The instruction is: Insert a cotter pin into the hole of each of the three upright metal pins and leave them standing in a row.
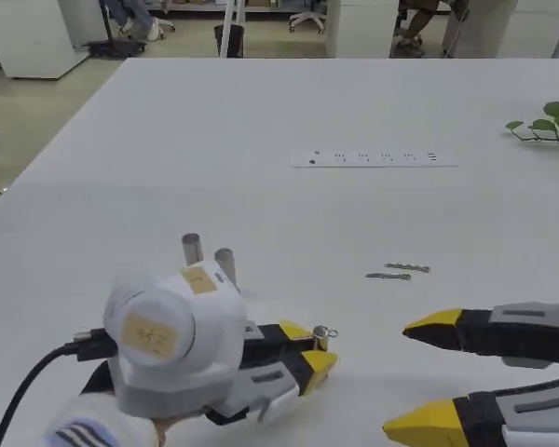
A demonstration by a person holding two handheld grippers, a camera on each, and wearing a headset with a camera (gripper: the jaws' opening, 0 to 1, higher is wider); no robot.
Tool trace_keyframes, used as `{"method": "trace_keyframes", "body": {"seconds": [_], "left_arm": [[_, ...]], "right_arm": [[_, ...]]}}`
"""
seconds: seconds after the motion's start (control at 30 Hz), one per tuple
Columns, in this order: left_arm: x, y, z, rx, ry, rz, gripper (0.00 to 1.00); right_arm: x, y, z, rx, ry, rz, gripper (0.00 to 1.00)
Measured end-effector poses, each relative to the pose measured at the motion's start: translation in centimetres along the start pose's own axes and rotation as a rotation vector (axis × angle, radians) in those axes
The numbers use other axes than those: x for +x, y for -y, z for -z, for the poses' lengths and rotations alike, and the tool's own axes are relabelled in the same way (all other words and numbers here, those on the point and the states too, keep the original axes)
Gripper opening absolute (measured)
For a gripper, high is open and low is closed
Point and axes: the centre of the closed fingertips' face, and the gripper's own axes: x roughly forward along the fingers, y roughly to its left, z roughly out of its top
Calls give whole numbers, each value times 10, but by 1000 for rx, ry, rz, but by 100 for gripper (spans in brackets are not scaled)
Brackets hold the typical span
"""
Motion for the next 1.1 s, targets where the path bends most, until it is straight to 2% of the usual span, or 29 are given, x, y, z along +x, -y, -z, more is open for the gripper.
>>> {"method": "trace_keyframes", "body": {"seconds": [0.13, 0.43, 0.73, 0.93, 1.1], "left_arm": [[1, -11, -1, -9, 2, -19, 7], [6, -28, 4, -10, -16, -56, 7], [7, -28, 5, -5, -14, -62, 7], [7, -27, 5, 2, -11, -61, 7], [7, -26, 5, 17, -13, -70, 7]], "right_arm": [[-1, -1, 1, 26, 12, 9, 70], [2, -2, 6, 78, 9, 16, 79], [4, 5, 9, 94, 11, 56, 88], [4, 3, 13, 105, 4, 58, 95], [4, 0, 15, 107, -2, 56, 96]]}}
